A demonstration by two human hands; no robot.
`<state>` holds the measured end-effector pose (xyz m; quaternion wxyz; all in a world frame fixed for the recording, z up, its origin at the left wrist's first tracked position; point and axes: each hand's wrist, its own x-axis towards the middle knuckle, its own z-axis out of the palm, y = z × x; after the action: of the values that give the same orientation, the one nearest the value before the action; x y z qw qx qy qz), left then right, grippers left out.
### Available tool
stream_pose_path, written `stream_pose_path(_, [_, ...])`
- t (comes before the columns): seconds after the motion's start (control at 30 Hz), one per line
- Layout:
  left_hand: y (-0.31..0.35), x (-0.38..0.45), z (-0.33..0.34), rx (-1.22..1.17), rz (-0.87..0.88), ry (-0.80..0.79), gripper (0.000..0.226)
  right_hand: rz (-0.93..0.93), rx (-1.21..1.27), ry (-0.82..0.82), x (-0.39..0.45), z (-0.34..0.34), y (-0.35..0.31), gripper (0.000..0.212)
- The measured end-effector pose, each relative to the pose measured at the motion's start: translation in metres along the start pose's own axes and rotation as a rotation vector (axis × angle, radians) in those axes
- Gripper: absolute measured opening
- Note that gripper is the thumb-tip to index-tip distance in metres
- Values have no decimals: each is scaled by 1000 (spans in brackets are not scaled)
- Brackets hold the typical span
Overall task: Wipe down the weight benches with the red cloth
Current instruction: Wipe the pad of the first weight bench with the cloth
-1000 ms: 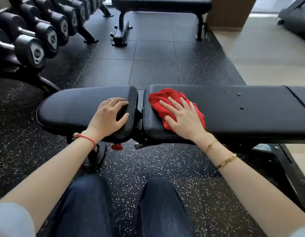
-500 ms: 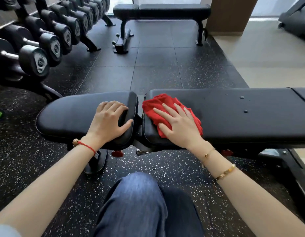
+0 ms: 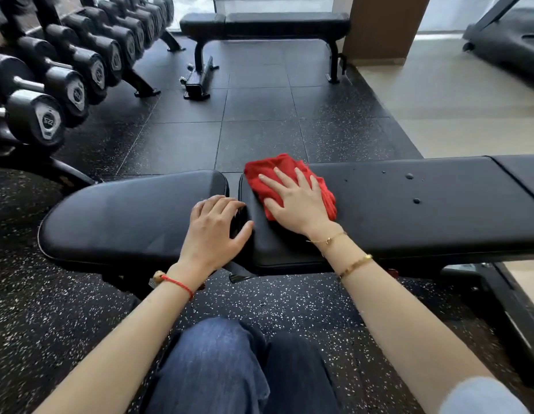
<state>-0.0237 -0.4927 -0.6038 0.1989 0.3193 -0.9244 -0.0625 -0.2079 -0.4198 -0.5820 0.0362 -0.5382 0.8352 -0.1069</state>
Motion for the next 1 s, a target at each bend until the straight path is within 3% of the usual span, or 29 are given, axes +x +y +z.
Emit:
stream_pose_path(0.17, [-1, -1, 2, 2, 12, 11, 52, -129, -18, 42, -41, -7, 45, 57])
stream_pose_path(0.3, [0, -1, 4, 19, 29, 16, 49, 123, -64, 17, -13, -22, 94, 57])
stream_pose_path(0.4, [2, 1, 5, 33, 30, 18, 47, 194, -39, -13, 21, -21, 76, 54])
stream_pose_path(0.53, [3, -1, 4, 43, 51, 34, 44, -15, -6, 0, 12, -5, 20, 56])
stream_pose_path(0.67, [2, -3, 2, 29, 50, 33, 42, -182, -15, 29, -25, -3, 35, 56])
stream_pose_path(0.8, [2, -4, 1, 25, 52, 22, 42, -12, -3, 28, -9, -13, 77, 56])
stream_pose_path(0.9, [4, -3, 0, 23, 51, 12, 44, 144, -15, 15, 20, -18, 70, 54])
stream_pose_path(1.0, [5, -3, 0, 19, 51, 15, 45, 86, -13, -11, 26, -10, 34, 54])
